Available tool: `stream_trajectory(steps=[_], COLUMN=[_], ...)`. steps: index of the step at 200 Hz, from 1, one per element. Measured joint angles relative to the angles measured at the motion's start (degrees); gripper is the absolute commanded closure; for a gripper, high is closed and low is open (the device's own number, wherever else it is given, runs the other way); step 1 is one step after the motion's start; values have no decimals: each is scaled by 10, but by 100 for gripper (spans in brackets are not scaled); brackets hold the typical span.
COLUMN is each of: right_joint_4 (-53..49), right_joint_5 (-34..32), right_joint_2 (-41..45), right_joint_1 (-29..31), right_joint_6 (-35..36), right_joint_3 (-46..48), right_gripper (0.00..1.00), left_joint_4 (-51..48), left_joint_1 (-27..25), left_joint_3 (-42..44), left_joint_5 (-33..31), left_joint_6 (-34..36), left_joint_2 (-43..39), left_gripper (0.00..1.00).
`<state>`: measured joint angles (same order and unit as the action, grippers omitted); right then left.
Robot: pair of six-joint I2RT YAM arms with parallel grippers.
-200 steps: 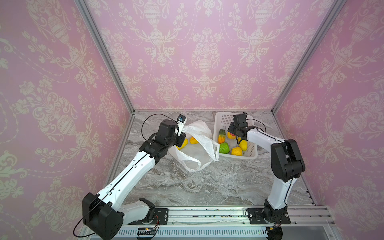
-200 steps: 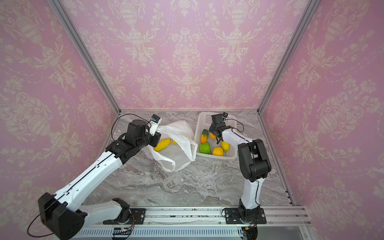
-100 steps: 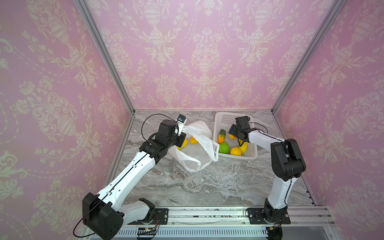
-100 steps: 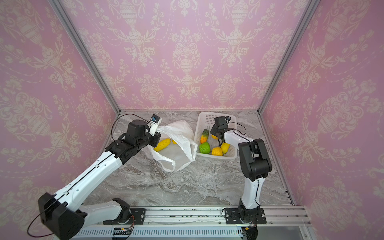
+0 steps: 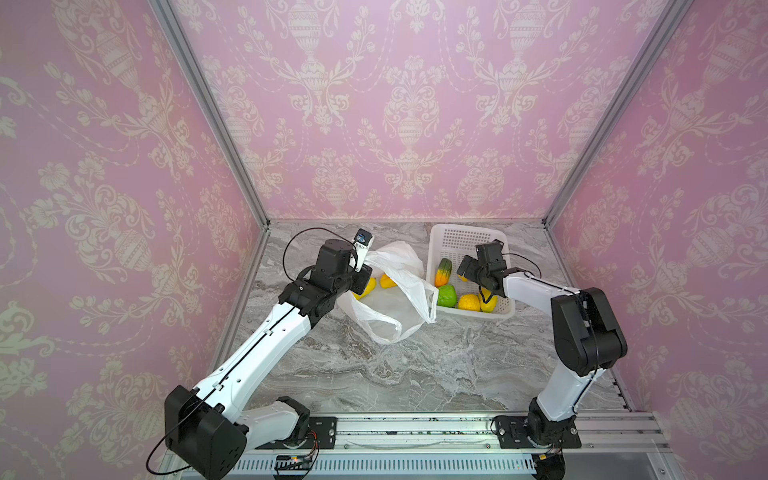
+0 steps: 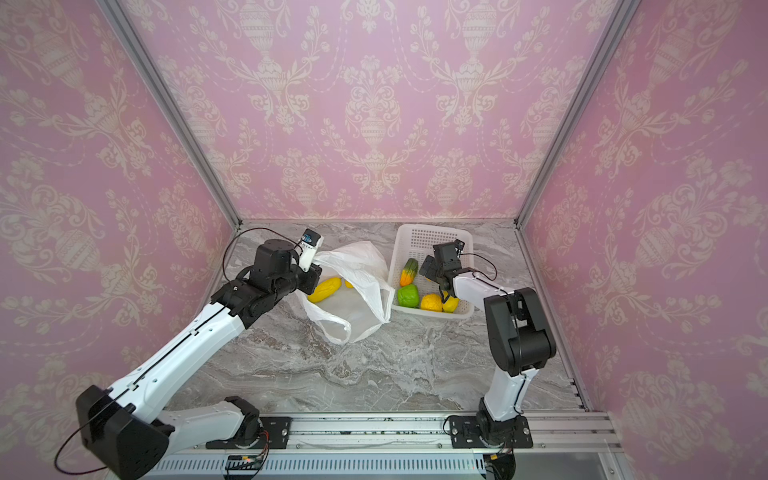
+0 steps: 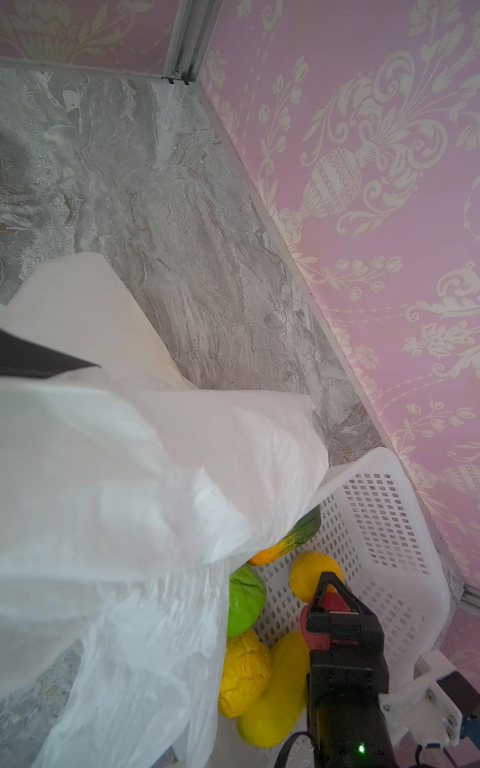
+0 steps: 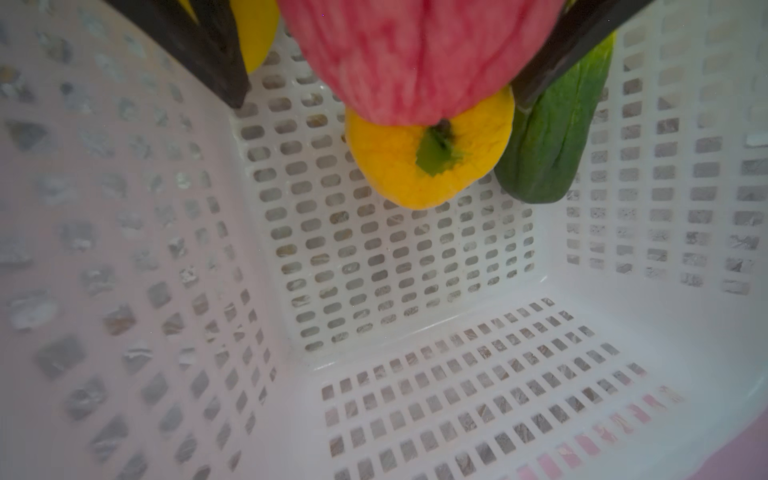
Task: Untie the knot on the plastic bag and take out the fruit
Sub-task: 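Lower the pink fruit into the basket and open the right gripper, then move the right gripper back over the bag opening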
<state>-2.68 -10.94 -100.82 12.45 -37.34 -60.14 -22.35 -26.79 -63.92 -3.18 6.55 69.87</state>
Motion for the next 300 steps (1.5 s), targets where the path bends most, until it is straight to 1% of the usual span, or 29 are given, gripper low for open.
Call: stream_trajectory(steps=[72,99,118,139,154,183,203,233,253,267,282,300], right_joint_4=[6,29,63,124,174,251,279,307,327,336,340,338], right_joint_5=[-15,-26,-45,-58,-60,-50,-41,-23,-18,-17,-21,-33], right_joint_2=[72,119,174,254,311,400,452,514,523,511,475,407], right_joint_1=[1,18,58,119,158,216,256,314,348,369,391,416], right_joint_6=[3,23,51,91,122,165,192,216,227,237,248,260], right_joint_3=[57,94,133,189,232,295,317,326,326,326,317,288], right_gripper=[1,3,5,11,17,27,32,37,41,43,47,51], left_joint_4=[0,0,0,0,0,0,0,0,0,0,0,0], left_joint_1=[0,0,0,0,0,0,0,0,0,0,0,0], left_joint_3=[0,0,0,0,0,0,0,0,0,0,0,0], left_joint_5=[0,0,0,0,0,0,0,0,0,0,0,0], left_joint_6=[0,0,0,0,0,0,0,0,0,0,0,0], left_joint_2=[0,0,0,0,0,0,0,0,0,0,0,0], left_gripper=[92,92,92,92,92,92,92,92,92,92,92,92])
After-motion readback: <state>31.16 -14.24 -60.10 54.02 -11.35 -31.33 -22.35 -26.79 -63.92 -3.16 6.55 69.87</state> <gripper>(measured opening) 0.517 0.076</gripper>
